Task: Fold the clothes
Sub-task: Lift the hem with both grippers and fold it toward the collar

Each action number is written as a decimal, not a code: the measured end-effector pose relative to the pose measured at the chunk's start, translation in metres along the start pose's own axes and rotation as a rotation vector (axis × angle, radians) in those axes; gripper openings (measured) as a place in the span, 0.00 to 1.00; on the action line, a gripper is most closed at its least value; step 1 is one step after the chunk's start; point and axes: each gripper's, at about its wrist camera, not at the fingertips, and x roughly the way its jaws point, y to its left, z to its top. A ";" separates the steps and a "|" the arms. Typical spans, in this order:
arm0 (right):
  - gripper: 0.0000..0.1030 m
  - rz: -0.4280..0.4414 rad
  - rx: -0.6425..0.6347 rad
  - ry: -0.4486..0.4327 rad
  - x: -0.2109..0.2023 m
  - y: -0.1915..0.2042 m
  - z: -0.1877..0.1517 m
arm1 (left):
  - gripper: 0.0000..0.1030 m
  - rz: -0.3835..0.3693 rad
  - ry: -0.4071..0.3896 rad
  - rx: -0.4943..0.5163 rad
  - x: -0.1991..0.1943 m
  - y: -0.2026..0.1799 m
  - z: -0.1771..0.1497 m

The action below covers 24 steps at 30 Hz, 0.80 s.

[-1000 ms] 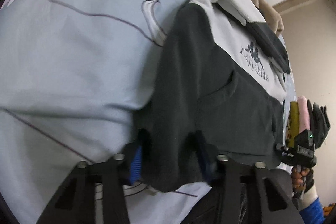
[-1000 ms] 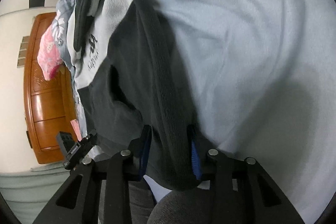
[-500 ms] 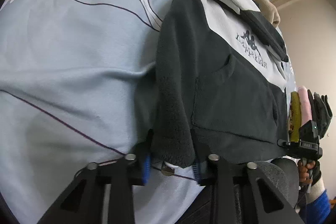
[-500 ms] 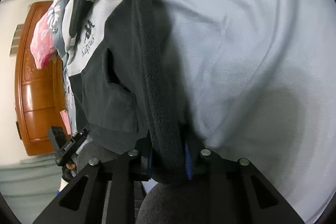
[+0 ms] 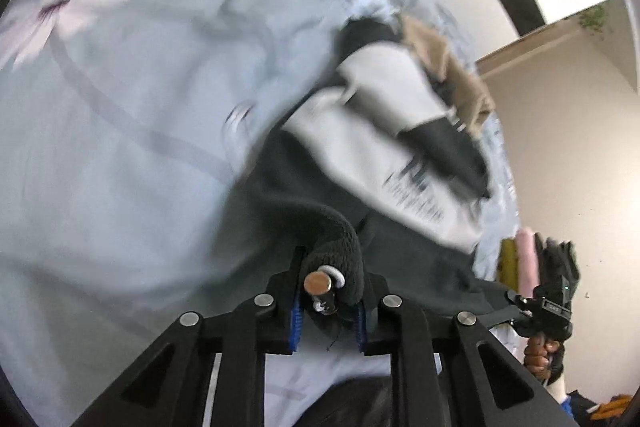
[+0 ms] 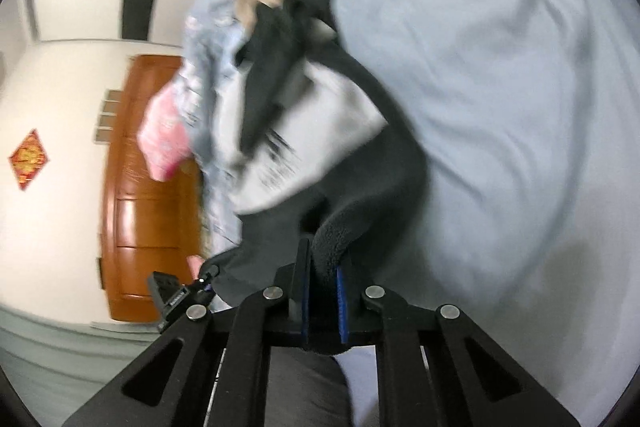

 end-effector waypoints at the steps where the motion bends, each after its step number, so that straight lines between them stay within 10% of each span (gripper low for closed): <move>1: 0.10 0.018 -0.010 -0.015 -0.001 0.007 0.010 | 0.19 -0.013 -0.012 0.020 0.000 -0.011 0.013; 8: 0.10 0.176 -0.034 -0.140 -0.008 0.050 0.099 | 0.20 -0.087 -0.088 0.110 -0.007 -0.065 0.118; 14: 0.10 0.148 0.014 -0.190 0.030 0.064 0.199 | 0.20 -0.037 -0.092 0.065 0.058 -0.074 0.218; 24: 0.10 0.072 0.162 -0.143 0.098 0.007 0.256 | 0.27 -0.020 -0.054 -0.129 0.160 -0.022 0.260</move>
